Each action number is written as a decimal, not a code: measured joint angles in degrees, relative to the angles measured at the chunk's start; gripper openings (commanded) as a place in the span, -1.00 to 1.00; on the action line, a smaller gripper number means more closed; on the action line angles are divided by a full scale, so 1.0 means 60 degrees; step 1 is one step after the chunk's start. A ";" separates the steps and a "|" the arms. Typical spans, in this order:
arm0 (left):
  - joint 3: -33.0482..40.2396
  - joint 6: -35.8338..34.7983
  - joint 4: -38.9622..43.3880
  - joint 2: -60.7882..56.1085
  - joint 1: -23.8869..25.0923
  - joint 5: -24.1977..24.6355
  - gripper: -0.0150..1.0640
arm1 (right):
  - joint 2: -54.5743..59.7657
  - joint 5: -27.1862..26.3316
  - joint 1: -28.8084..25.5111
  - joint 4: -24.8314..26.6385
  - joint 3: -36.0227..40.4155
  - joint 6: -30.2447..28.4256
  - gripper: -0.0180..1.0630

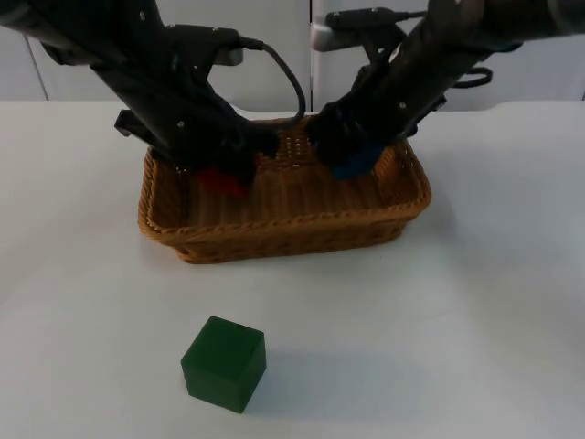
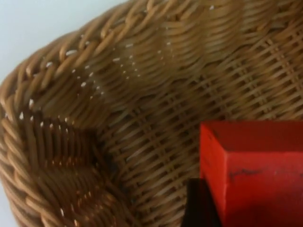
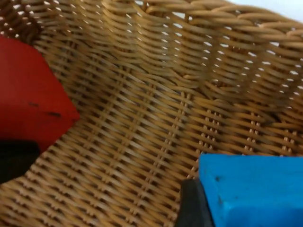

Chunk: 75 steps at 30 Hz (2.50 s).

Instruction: Pick up one cube with each hand and place exactly two cubes into the same basket, leaving the remaining cube outside.

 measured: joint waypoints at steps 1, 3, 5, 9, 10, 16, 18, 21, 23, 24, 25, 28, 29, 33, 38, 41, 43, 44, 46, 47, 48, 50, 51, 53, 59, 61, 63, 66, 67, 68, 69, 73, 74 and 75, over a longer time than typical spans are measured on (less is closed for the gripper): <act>0.0000 0.0000 0.0000 0.0016 0.0000 -0.0068 -0.97 | 0.0073 -0.0077 0.0000 0.0018 0.0000 0.0000 -0.97; 0.0000 0.0000 0.0000 0.0085 0.0000 -0.0194 -0.97 | 0.0174 -0.0217 0.0000 0.0132 0.0000 -0.0039 -0.97; 0.0000 0.0000 0.0000 0.0148 0.0000 -0.0194 -0.97 | 0.0214 -0.0260 0.0000 0.0157 0.0000 -0.0063 -0.97; 0.0000 0.0000 0.0000 0.0373 0.0000 -0.0219 -0.97 | 0.0361 -0.0366 0.0000 0.0220 0.0000 -0.0063 -0.97; 0.0000 0.0000 0.0000 0.0429 0.0000 -0.0219 -0.97 | 0.0381 -0.0366 0.0000 0.0220 0.0000 -0.0084 -0.97; 0.0000 0.0000 0.0000 0.0570 0.0000 -0.0231 -0.97 | 0.0437 -0.0402 0.0000 0.0220 0.0000 -0.0102 -0.87; 0.0000 0.0000 0.0000 0.0576 0.0028 -0.0231 -0.97 | 0.0437 -0.0402 0.0000 0.0220 0.0000 -0.0102 -0.69; 0.0000 0.0000 0.0000 0.0576 0.0028 -0.0231 -0.97 | 0.0437 -0.0402 0.0000 0.0220 0.0000 -0.0102 -0.44; 0.0000 0.0000 0.0000 0.0576 0.0028 -0.0206 -0.97 | 0.0437 -0.0402 0.0000 0.0220 0.0000 -0.0102 -0.16; 0.0000 0.0000 0.0000 0.0576 0.0028 -0.0206 -0.97 | 0.0437 -0.0402 0.0000 0.0220 0.0000 -0.0102 -0.03; 0.0000 0.0000 0.0000 0.0576 0.0028 -0.0184 -0.97 | 0.0437 -0.0402 0.0000 0.0220 0.0000 -0.0102 -0.03; 0.0000 0.0017 0.0000 0.0576 0.0028 -0.0169 -0.93 | 0.0437 -0.0402 0.0000 0.0220 0.0000 -0.0102 0.27; 0.0000 0.0017 0.0000 0.0576 0.0028 -0.0169 -0.85 | 0.0437 -0.0402 0.0000 0.0220 0.0000 -0.0102 0.30; 0.0000 0.0017 0.0000 0.0576 0.0028 -0.0145 -0.38 | 0.0437 -0.0420 0.0000 0.0220 0.0000 -0.0102 0.32; 0.0000 0.0017 0.0000 0.0576 0.0028 -0.0145 0.53 | 0.0417 -0.0420 0.0000 0.0220 0.0000 -0.0102 0.32; 0.0000 0.0017 0.0000 0.0576 0.0028 -0.0140 0.96 | 0.0403 -0.0420 0.0000 0.0220 0.0000 -0.0102 0.32; 0.0000 0.0017 0.0000 0.0576 0.0028 -0.0140 0.97 | 0.0379 -0.0420 0.0000 0.0220 0.0000 -0.0102 0.32; 0.0000 0.0035 0.0000 0.0556 0.0028 -0.0098 0.97 | 0.0354 -0.0420 0.0000 0.0238 0.0000 -0.0102 0.32; 0.0000 0.0035 0.0000 0.0424 0.0028 0.0031 0.97 | 0.0234 -0.0402 0.0000 0.0238 0.0000 -0.0102 0.32; 0.0000 0.0035 0.0000 0.0385 0.0028 0.0054 0.97 | 0.0132 -0.0385 0.0000 0.0238 0.0000 -0.0102 0.32; 0.0000 0.0035 0.0000 0.0214 0.0028 0.0097 0.97 | -0.0027 -0.0370 0.0000 0.0238 0.0000 -0.0102 0.32; 0.0000 0.0035 0.0000 0.0102 0.0028 0.0138 0.97 | -0.0170 -0.0316 0.0000 0.0238 0.0000 -0.0102 0.32; 0.0000 0.0035 0.0000 -0.0068 0.0028 0.0163 0.97 | -0.0354 -0.0263 0.0000 0.0221 0.0000 -0.0102 0.32; 0.0000 0.0035 0.0000 -0.0403 0.0028 0.0309 0.97 | -0.0729 -0.0148 0.0000 0.0221 0.0000 -0.0102 0.32; 0.0000 0.0035 0.0000 -0.1214 0.0028 0.0646 0.97 | -0.1786 0.0074 0.0000 0.0221 0.0000 -0.0285 0.32; 0.0000 0.0035 -0.0019 -0.1739 0.0028 0.0777 0.97 | -0.2349 0.0246 0.0000 0.0221 0.0000 -0.0381 0.32; 0.0000 0.0035 -0.0033 -0.2257 0.0028 0.0895 0.97 | -0.2835 0.0459 0.0000 0.0221 0.0000 -0.0533 0.32; 0.0000 0.0035 -0.0054 -0.2876 0.0028 0.0914 0.97 | -0.3300 0.0694 0.0000 0.0221 0.0000 -0.0592 0.32; 0.0000 0.0035 -0.0054 -0.3128 0.0028 0.0935 0.97 | -0.3484 0.0838 0.0000 0.0221 0.0000 -0.0659 0.32; 0.0000 0.0035 -0.0054 -0.3442 0.0028 0.0935 0.97 | -0.3686 0.0973 0.0000 0.0221 0.0000 -0.0698 0.32; 0.0000 0.0035 -0.0054 -0.3736 0.0028 0.0953 0.97 | -0.3858 0.1063 0.0000 0.0221 0.0000 -0.0716 0.32; 0.0000 0.0035 -0.0054 -0.4471 0.0028 0.1025 0.97 | -0.4262 0.1329 0.0000 0.0221 0.0000 -0.0732 0.32; 0.0000 0.0035 -0.0054 -0.4576 0.0028 0.1053 0.97 | -0.4316 0.1377 0.0000 0.0221 0.0000 -0.0732 0.32; 0.0000 0.0035 -0.0072 -0.4766 0.0028 0.1108 0.97 | -0.4408 0.1456 0.0000 0.0221 0.0000 -0.0732 0.32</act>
